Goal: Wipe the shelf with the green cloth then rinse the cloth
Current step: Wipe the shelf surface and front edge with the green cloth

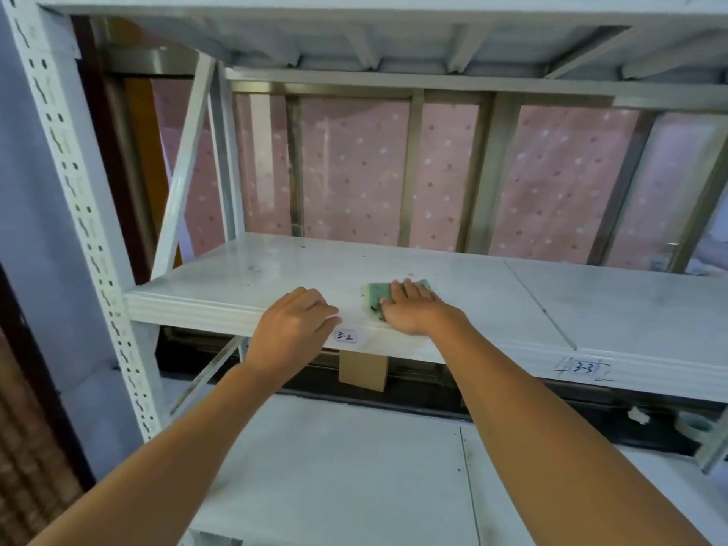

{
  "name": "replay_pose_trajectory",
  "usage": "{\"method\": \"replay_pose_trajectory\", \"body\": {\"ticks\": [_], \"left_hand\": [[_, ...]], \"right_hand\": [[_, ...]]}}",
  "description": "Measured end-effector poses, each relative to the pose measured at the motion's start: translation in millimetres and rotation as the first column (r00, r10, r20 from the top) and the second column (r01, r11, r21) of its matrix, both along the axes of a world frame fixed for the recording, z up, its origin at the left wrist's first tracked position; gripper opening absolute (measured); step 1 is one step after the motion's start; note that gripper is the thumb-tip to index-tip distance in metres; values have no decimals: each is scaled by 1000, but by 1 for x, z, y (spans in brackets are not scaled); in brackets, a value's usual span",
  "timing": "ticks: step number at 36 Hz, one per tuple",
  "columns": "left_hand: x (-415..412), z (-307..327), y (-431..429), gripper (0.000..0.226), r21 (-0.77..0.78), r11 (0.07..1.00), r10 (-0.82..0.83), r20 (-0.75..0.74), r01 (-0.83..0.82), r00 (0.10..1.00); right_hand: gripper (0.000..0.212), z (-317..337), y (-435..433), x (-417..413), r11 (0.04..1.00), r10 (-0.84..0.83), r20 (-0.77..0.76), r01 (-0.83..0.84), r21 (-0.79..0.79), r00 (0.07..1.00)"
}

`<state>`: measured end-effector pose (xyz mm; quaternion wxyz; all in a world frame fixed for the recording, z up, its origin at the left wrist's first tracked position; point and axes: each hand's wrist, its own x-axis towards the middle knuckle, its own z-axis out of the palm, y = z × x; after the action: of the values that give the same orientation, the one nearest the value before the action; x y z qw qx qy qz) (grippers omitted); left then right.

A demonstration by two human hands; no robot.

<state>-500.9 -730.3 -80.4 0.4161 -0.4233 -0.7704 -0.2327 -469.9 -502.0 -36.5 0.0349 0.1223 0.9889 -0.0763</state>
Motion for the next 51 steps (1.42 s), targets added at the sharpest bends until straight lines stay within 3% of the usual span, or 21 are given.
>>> {"method": "replay_pose_trajectory", "body": {"ticks": [6, 15, 24, 34, 51], "left_hand": [[-31, 18, -83, 31, -90, 991, 108, 97, -99, 989], [-78, 16, -208, 28, -113, 927, 376, 277, -358, 884], [-114, -3, -244, 13, -71, 945, 324, 71, -320, 943], [-127, -7, -250, 7, -53, 966, 252, -52, -255, 966], [-127, -7, -247, 6, -48, 971, 232, -66, -235, 971]], "right_hand": [[67, 0, -30, -12, 999, -44, 6, 43, 8, 999], [66, 0, -60, -24, 996, -90, -6, 90, -7, 996], [65, 1, -101, -44, 992, -125, 8, 125, -12, 992], [66, 2, -151, -78, 994, -109, 24, 109, -11, 994], [66, 3, -249, -143, 1000, 10, 38, -10, -1, 999]]}}
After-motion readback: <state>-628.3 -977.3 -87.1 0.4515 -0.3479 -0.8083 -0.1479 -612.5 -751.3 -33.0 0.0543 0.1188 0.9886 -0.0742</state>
